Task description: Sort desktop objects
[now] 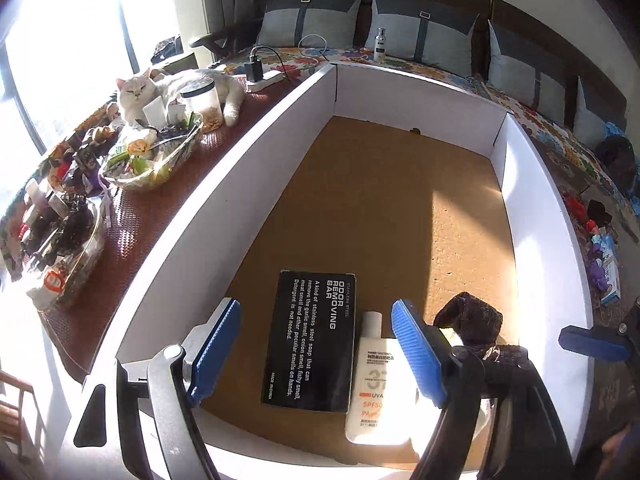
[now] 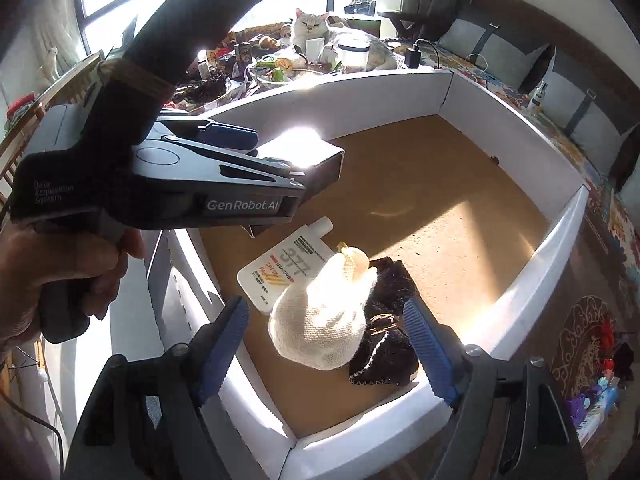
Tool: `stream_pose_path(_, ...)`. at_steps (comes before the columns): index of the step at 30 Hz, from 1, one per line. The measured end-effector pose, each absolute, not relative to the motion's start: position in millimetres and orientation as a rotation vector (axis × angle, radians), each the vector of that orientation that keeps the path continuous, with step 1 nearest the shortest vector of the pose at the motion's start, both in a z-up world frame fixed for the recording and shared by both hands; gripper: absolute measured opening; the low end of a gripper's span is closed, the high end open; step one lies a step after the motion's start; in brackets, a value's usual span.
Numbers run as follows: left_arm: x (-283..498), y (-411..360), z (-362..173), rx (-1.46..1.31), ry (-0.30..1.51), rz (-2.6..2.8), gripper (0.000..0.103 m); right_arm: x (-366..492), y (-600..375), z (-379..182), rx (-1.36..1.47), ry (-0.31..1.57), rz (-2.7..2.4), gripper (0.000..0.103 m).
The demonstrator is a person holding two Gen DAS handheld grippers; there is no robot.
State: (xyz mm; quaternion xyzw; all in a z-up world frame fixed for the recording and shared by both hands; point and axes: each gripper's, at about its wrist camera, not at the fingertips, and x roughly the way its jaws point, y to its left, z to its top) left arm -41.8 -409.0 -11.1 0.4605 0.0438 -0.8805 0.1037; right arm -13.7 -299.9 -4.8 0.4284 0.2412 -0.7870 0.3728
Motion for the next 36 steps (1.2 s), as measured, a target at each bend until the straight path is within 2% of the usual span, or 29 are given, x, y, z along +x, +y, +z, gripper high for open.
stream_pose_path(3,-33.9,-410.0,-9.2,1.31,0.144,-2.598,0.092,-4.7,-289.5,-1.5,1.03,0.643,-2.044,0.094)
stream_pose_path(9,-16.7,-390.6,9.0,1.209,0.175,-2.631,0.092,1.3,-225.6,21.2,0.9,0.574,-2.194,0.096)
stream_pose_path(12,-2.8,-364.6,26.8,1.131,0.147,-2.702,0.092,5.2,-171.9,30.1,0.844,0.497,-2.313,0.102)
stream_pose_path(15,7.9,-326.6,46.7,1.074,0.112,-2.805,0.092,10.3,-102.4,19.7,0.821,0.442,-2.443,0.103)
stream_pose_path(18,16.0,-278.4,63.9,1.051,0.095,-2.924,0.092,13.5,-24.2,-9.7,0.915,0.427,-2.571,0.103)
stream_pose_path(23,25.3,-179.7,76.1,1.088,0.086,-3.113,0.093,2.1,111.0,-53.7,1.237,0.337,-2.772,0.103)
stream_pose_path(25,23.0,-140.0,68.2,1.161,0.105,-3.161,0.096,4.3,154.2,-58.5,1.28,0.249,-2.84,0.103)
stream_pose_path(29,7.3,-73.2,26.9,1.325,0.077,-3.162,0.097,1.0,209.3,-56.8,1.354,0.094,-2.906,0.103)
stream_pose_path(36,-38.1,-18.4,-46.6,1.457,-0.039,-3.037,0.097,-13.3,218.1,-70.3,1.377,0.049,-2.911,0.103)
